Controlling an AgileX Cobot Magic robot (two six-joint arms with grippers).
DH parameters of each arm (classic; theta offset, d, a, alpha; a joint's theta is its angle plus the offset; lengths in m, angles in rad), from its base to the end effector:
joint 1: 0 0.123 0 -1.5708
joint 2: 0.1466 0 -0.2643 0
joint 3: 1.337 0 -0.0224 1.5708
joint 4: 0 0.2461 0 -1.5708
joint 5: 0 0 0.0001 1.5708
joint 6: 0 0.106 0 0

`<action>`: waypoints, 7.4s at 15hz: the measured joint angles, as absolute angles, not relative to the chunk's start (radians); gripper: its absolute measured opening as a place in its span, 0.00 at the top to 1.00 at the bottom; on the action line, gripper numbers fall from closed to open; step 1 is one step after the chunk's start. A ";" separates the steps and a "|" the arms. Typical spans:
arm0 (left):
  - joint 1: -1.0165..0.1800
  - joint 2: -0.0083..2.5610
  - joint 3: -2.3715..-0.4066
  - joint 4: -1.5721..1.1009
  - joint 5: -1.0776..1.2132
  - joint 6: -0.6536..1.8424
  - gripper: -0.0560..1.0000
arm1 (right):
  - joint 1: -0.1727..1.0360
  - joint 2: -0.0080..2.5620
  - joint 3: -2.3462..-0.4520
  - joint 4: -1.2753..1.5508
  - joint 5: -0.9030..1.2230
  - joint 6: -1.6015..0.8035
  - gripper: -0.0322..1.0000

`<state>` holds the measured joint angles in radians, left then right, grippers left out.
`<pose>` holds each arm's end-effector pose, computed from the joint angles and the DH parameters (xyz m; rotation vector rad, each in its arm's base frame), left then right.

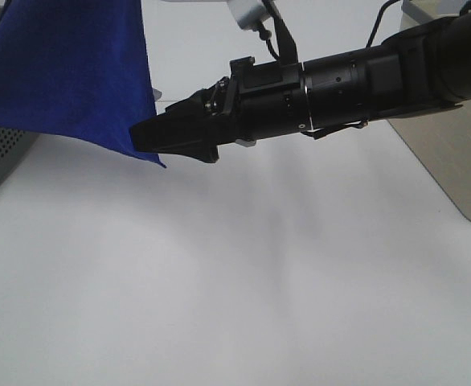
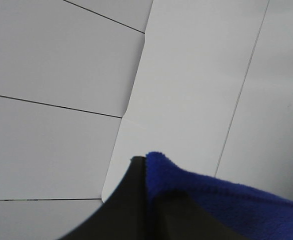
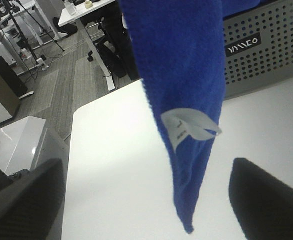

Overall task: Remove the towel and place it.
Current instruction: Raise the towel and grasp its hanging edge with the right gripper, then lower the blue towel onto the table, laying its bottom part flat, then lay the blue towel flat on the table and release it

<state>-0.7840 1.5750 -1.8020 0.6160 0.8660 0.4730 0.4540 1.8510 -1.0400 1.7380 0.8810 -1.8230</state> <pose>0.2825 -0.2158 0.4401 1.2950 1.5403 0.5352 0.2955 0.2340 0.1830 -0.9759 1.8592 1.1785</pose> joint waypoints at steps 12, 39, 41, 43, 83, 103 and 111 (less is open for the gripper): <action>-0.784 1.575 -1.802 0.573 0.799 0.433 0.95 | 0.485 1.966 -1.115 1.738 0.885 -1.823 0.45; -0.784 1.575 -1.802 0.552 0.803 0.210 0.95 | 0.485 1.586 -1.509 0.239 0.981 -0.232 0.95; -0.784 1.575 -1.802 0.614 0.761 0.205 0.95 | 0.485 1.583 -1.660 0.024 1.042 -0.138 0.95; -0.784 1.575 -1.802 0.714 0.743 0.166 0.95 | 0.485 1.580 -1.755 -0.066 1.065 -0.120 0.95; -0.276 2.110 -2.337 1.109 -0.104 -0.169 0.95 | 0.354 1.922 -2.069 -0.602 0.019 0.214 0.95; -0.479 1.968 -2.372 0.290 1.209 0.156 0.95 | 0.346 1.795 -2.072 0.125 1.138 -0.079 0.95; -0.486 1.684 -2.018 0.087 1.219 0.156 0.95 | 0.346 1.589 -1.852 0.210 1.219 -0.078 0.95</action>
<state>-0.4860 1.6840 -2.0180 0.0870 1.2190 0.1560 0.3460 1.5890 -1.8520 0.2100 1.2190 -0.0780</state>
